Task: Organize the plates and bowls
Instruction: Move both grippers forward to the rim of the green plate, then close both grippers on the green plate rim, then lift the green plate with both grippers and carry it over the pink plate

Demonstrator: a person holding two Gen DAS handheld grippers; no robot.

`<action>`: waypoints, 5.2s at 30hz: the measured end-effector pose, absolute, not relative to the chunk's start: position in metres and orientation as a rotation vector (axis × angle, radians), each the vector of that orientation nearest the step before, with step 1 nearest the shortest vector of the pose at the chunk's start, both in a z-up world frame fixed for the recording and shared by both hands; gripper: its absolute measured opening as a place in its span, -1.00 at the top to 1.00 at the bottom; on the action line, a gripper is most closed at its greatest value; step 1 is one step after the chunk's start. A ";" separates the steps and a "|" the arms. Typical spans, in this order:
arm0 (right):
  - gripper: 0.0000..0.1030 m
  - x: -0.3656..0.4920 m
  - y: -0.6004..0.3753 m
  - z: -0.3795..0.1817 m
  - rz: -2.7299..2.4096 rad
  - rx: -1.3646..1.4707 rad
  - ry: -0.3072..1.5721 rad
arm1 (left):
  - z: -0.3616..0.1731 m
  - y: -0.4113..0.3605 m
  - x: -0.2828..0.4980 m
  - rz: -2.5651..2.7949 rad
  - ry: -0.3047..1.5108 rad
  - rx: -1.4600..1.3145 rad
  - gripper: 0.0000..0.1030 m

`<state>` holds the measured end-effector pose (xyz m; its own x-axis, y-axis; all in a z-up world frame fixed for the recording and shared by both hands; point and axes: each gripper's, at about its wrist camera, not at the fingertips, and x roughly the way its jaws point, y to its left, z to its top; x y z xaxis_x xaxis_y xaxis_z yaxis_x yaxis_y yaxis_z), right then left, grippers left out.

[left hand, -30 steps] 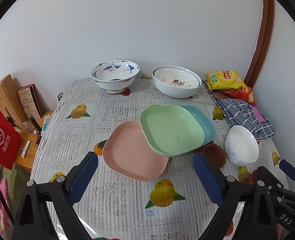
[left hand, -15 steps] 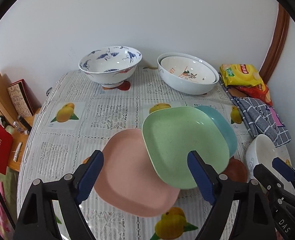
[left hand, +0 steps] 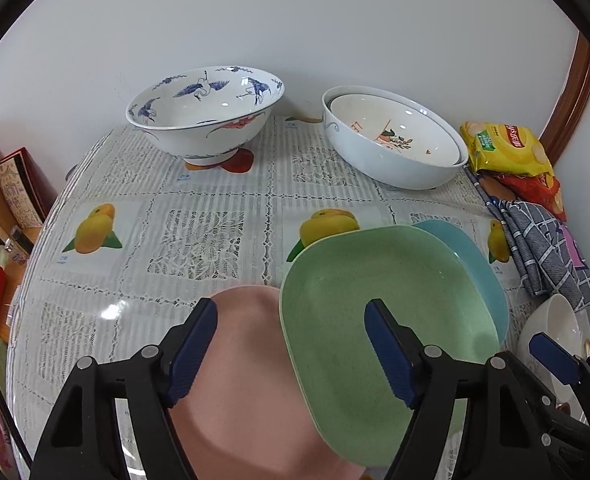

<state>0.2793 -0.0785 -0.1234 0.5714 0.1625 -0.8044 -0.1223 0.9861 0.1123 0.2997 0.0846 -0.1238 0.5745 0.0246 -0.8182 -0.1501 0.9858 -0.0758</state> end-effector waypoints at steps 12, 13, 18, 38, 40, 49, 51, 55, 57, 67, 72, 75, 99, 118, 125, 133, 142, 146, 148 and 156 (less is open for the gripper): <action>0.35 0.295 -0.068 -0.146 0.181 0.046 1.001 | -0.143 0.088 0.315 0.072 0.980 -0.177 0.17; 0.40 0.296 -0.067 -0.148 0.184 0.050 1.005 | -0.144 0.088 0.315 0.068 0.984 -0.180 0.24; 0.72 0.295 -0.065 -0.150 0.203 0.063 0.999 | -0.142 0.087 0.313 0.036 0.979 -0.188 0.61; 0.80 0.244 -0.080 -0.097 0.165 0.117 0.938 | -0.091 0.084 0.252 0.013 0.914 -0.214 0.77; 0.81 0.235 -0.079 -0.089 0.165 0.117 0.925 | -0.084 0.084 0.244 0.016 0.908 -0.215 0.77; 0.81 0.194 -0.078 -0.060 0.180 0.139 0.876 | -0.050 0.083 0.203 0.033 0.859 -0.175 0.77; 0.81 0.186 -0.076 -0.056 0.183 0.140 0.869 | -0.046 0.084 0.196 0.039 0.853 -0.171 0.77; 0.81 0.175 -0.075 -0.051 0.188 0.142 0.859 | -0.041 0.086 0.185 0.039 0.846 -0.181 0.77; 0.81 0.170 -0.076 -0.049 0.188 0.140 0.853 | -0.040 0.086 0.180 0.037 0.843 -0.188 0.77; 0.81 0.158 -0.076 -0.046 0.176 0.139 0.845 | -0.040 0.087 0.169 0.030 0.843 -0.187 0.77; 0.81 0.158 -0.071 -0.048 0.180 0.131 0.851 | -0.044 0.092 0.169 0.036 0.852 -0.195 0.77; 0.81 0.161 -0.067 -0.051 0.185 0.129 0.856 | -0.046 0.096 0.169 0.042 0.855 -0.197 0.77; 0.81 0.178 -0.051 -0.055 0.208 0.113 0.862 | -0.050 0.110 0.183 0.075 0.869 -0.206 0.77; 0.81 0.199 -0.029 -0.092 0.257 0.091 0.936 | -0.088 0.132 0.191 0.148 0.954 -0.231 0.77; 0.81 0.204 -0.023 -0.101 0.271 0.088 0.950 | -0.099 0.137 0.194 0.161 0.972 -0.240 0.77; 0.81 0.225 -0.013 -0.116 0.313 0.064 0.988 | -0.115 0.149 0.203 0.195 1.007 -0.271 0.77; 0.81 0.245 0.006 -0.126 0.361 0.016 1.007 | -0.123 0.164 0.210 0.237 1.013 -0.302 0.77; 0.81 0.253 0.007 -0.128 0.362 -0.008 1.012 | -0.129 0.164 0.218 0.230 1.022 -0.314 0.77; 0.81 0.258 0.006 -0.130 0.361 -0.014 1.018 | -0.130 0.163 0.221 0.228 1.024 -0.312 0.77; 0.81 0.275 0.006 -0.141 0.343 -0.042 1.025 | -0.138 0.160 0.235 0.223 1.034 -0.312 0.76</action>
